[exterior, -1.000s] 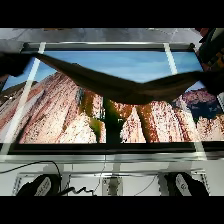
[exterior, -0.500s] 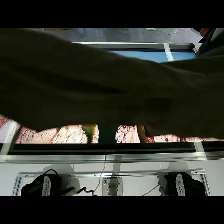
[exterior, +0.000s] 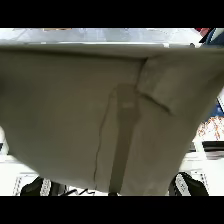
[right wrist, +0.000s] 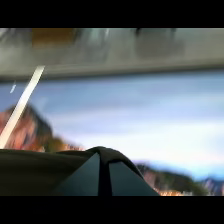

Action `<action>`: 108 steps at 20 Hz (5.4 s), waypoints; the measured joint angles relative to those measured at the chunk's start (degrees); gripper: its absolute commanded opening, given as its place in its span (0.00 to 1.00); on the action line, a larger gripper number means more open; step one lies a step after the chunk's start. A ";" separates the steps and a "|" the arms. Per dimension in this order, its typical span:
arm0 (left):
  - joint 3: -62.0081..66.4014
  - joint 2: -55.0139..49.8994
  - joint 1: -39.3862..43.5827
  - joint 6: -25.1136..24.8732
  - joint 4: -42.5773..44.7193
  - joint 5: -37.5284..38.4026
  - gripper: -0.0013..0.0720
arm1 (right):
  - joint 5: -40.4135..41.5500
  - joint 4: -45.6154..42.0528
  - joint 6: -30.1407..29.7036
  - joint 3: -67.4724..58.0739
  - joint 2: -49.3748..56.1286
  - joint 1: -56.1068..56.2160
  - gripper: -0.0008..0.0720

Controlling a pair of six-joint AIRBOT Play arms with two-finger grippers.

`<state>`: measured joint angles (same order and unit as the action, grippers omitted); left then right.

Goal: Fold the clothes and pants, and hang the long-sleeved shirts on hangers.

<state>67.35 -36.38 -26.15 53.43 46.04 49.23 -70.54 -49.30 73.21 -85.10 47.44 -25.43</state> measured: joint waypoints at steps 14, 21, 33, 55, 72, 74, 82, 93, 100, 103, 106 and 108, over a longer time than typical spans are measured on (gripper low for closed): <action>-6.71 -45.31 19.30 -4.46 -1.77 -32.22 0.04 | 31.85 -1.11 2.56 8.55 41.70 15.85 0.03; -6.80 -48.04 17.46 -1.46 2.05 -19.32 0.04 | 22.51 -14.36 3.91 8.63 45.51 15.91 0.03; -6.58 -49.68 13.86 9.18 12.59 3.93 0.96 | 4.61 -19.93 8.15 10.34 45.81 13.60 0.67; -2.54 -20.74 6.01 9.42 19.47 18.78 0.82 | -5.46 -4.94 -11.28 55.39 27.56 -0.87 0.51; -20.17 -20.41 5.99 9.62 25.57 19.45 0.78 | 8.09 8.81 -24.06 61.77 18.88 -0.96 0.03; -25.16 -20.41 5.99 9.60 25.77 19.34 0.69 | 7.87 9.66 -23.82 61.77 17.31 -0.96 0.03; -36.70 -20.39 5.90 8.11 24.55 14.51 0.68 | 7.28 11.45 -23.23 61.77 15.69 -0.96 0.03; -38.01 -27.04 -1.51 6.62 15.87 13.51 0.52 | 7.13 11.96 -23.15 61.77 15.56 -0.96 0.03; -38.03 -33.94 -2.19 1.07 8.00 13.79 0.04 | 7.08 12.04 -23.15 61.77 15.56 -0.96 0.03; -37.22 -34.51 -2.23 -1.07 7.39 14.93 0.04 | 6.91 12.02 -23.17 61.77 14.78 -0.96 0.03; -34.16 -33.90 -2.34 -3.91 6.49 20.50 0.04 | 5.46 11.98 -23.17 61.79 11.23 -0.96 0.03; -31.67 -32.17 -2.60 -5.01 6.38 25.00 0.04 | 2.78 11.91 -22.77 61.79 7.06 -0.96 0.03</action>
<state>35.68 -68.55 -28.75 48.42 52.42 74.24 -67.77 -37.39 50.43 -23.31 54.50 -26.39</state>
